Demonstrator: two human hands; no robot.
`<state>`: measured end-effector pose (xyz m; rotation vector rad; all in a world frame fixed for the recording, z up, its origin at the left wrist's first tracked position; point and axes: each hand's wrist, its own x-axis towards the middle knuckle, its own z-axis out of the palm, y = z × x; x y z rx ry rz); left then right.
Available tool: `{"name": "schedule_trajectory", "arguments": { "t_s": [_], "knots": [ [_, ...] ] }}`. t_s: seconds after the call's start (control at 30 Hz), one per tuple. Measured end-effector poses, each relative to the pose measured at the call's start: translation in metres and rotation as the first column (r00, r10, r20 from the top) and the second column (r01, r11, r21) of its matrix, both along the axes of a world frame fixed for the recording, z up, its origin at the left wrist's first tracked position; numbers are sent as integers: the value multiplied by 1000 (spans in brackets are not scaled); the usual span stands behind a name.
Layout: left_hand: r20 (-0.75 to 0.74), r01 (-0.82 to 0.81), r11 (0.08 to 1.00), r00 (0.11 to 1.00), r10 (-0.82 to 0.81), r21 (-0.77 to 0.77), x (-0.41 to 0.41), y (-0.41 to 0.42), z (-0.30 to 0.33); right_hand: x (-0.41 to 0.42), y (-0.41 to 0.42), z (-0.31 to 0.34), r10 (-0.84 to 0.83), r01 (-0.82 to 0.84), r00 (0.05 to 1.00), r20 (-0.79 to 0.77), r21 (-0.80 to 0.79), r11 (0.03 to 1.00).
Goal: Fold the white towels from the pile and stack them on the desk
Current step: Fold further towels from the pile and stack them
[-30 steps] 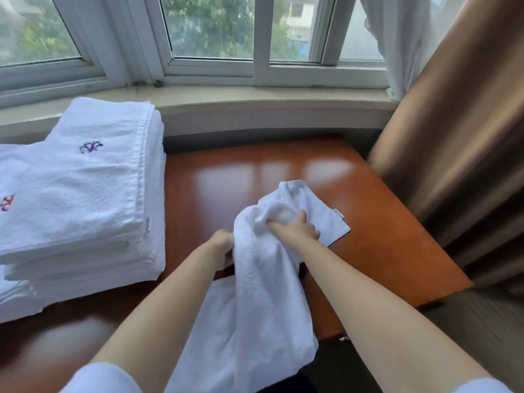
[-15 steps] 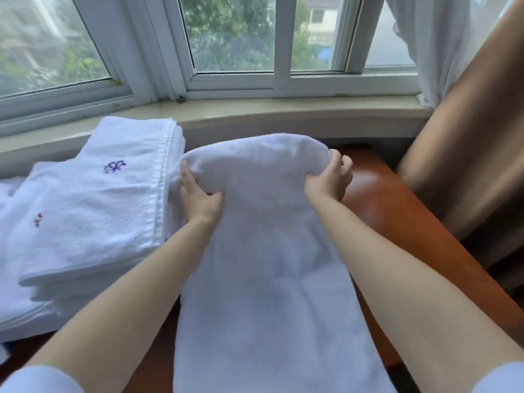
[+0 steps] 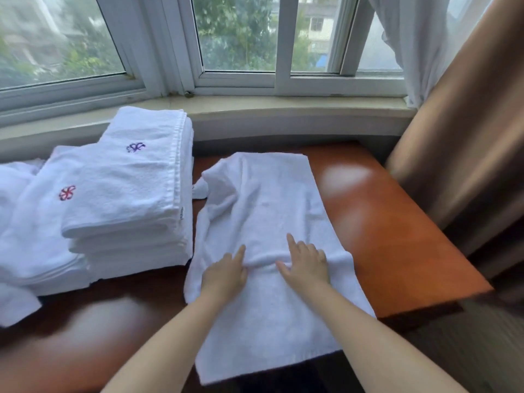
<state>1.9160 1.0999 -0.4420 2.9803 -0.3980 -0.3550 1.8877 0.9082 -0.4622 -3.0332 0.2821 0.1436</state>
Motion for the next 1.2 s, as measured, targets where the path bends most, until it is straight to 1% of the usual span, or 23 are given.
{"name": "schedule_trajectory", "arguments": {
  "t_s": [0.03, 0.07, 0.13, 0.17, 0.2, 0.23, 0.27, 0.3, 0.33, 0.37, 0.4, 0.5, 0.57, 0.6, 0.63, 0.7, 0.77, 0.83, 0.93, 1.07, 1.2],
  "knots": [
    [-84, 0, 999, 996, 3, 36, -2, 0, 2, -2, -3, 9, 5, -5, 1000, -22, -26, 1000],
    [-103, 5, 999, 995, -1, 40, -2, -2, 6, -4, -5, 19, -2, -1, 998, -56, -63, 998],
    [15, 10, 1000, 1000, -10, -13, -5, -7, 21, -8, -10, 32, 3, -6, 1000, -21, -170, 985],
    [78, 27, 999, 997, -24, -46, -9, -8, 28, -12, -11, 34, 14, -13, 1000, 7, -181, 983],
    [152, 63, 997, 987, -55, -52, -12, -6, 28, -17, -12, 35, 26, -27, 1000, -5, -144, 989],
    [174, 91, 995, 981, -83, -38, -14, -2, 26, -23, -13, 35, 46, -50, 997, -58, -77, 996],
    [101, 93, 996, 991, -91, -16, -16, 4, 23, -29, -12, 33, 72, -76, 988, -138, -18, 997],
    [-26, 79, 997, 997, -78, 19, -19, 9, 20, -34, -12, 32, 90, -91, 975, -202, 3, 996],
    [-128, 77, 995, 989, -69, 62, -21, 13, 15, -38, -12, 32, 93, -99, 971, -219, -15, 995],
    [-165, 78, 993, 984, -63, 88, -24, 15, 10, -39, -12, 33, 81, -93, 974, -210, -48, 995],
    [-133, 71, 993, 989, -57, 98, -26, 15, 6, -40, -13, 35, 64, -79, 979, -195, -69, 994],
    [79, -1, 1000, 997, -1, 22, -32, 7, 5, -40, -12, 33, 0, -14, 987, -161, -85, 996],
    [140, 24, 999, 990, -30, 42, -31, 3, -1, -42, -10, 25, -39, 32, 994, -102, -65, 997],
    [127, 49, 998, 990, -53, 36, -30, 2, -6, -43, -9, 20, -61, 59, 994, -87, -33, 998],
    [85, 59, 998, 995, -61, 21, -27, 2, -10, -44, -10, 14, -86, 87, 992, -91, 13, 996],
    [-44, 44, 999, 998, -45, -20, -19, 3, -16, -43, -14, 3, -120, 134, 982, -144, 93, 987],
    [-99, 48, 999, 994, -46, 12, -5, 6, -22, -38, -18, -5, -127, 146, 978, -165, 104, 984],
    [-108, 50, 997, 993, -44, 52, 11, 6, -27, -24, -23, -9, -120, 134, 982, -144, 92, 987],
    [-121, 28, 998, 992, -21, 64, 39, -3, -34, 8, -33, -9, -107, 118, 986, -131, 76, 990],
    [-92, 35, 996, 995, -27, 82, 81, -16, -38, 54, -50, -12, -101, 105, 989, -111, 37, 994],
    [-34, 58, 994, 998, -55, 89, 129, -25, -41, 102, -64, -19, -102, 102, 992, -77, -4, 995]
  ]
}}
